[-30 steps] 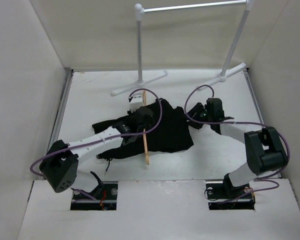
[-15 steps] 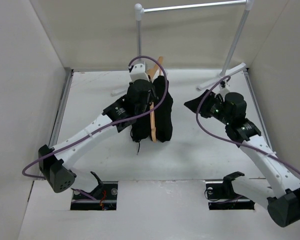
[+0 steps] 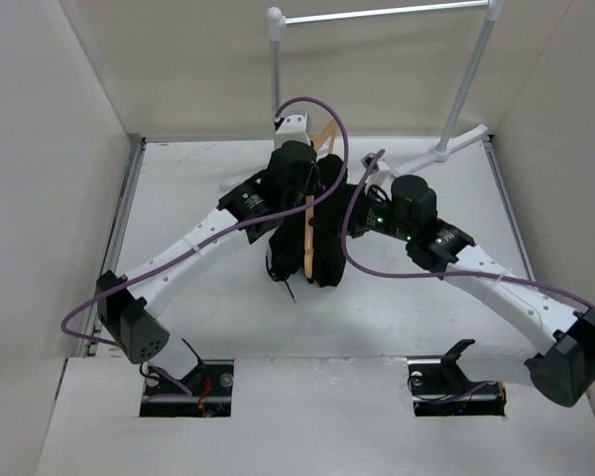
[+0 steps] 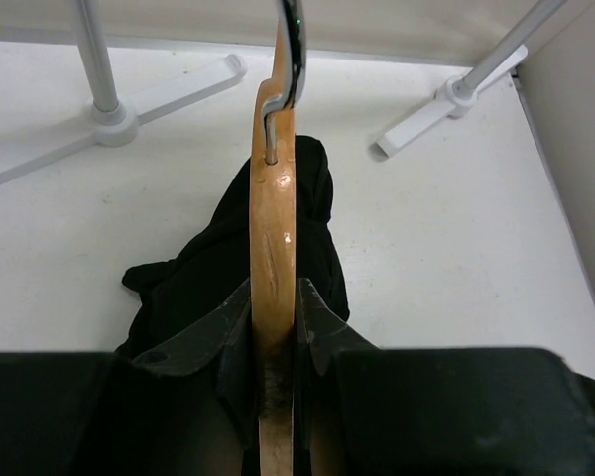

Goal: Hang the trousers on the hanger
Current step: Place the hanger at the clothesline.

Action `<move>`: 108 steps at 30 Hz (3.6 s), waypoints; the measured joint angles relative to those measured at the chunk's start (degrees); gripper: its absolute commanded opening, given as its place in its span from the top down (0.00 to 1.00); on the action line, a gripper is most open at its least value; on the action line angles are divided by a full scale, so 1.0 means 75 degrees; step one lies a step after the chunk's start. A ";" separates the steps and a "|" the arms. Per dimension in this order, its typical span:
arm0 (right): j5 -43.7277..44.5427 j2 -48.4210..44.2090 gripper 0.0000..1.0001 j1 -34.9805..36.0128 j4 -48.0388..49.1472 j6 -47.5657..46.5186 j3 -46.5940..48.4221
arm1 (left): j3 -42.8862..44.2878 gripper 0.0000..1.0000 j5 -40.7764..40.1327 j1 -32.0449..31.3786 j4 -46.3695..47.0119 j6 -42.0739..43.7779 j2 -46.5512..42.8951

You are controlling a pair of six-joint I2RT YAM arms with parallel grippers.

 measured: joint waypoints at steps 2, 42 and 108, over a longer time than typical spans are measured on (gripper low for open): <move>0.0000 0.0219 0.34 -0.0006 0.0064 -0.0038 0.0044 | 0.0064 1.00 0.0052 0.0000 -0.0143 0.0003 0.0035; -0.0539 0.0935 0.92 -0.0554 0.1848 0.2565 -0.0047 | 0.0353 0.00 0.0481 0.0562 0.0187 -0.0367 -0.0568; 0.0455 0.3357 0.00 -0.4144 0.0699 0.2264 0.3888 | -0.3348 0.00 0.1851 0.3107 -0.0376 -0.1676 -0.1880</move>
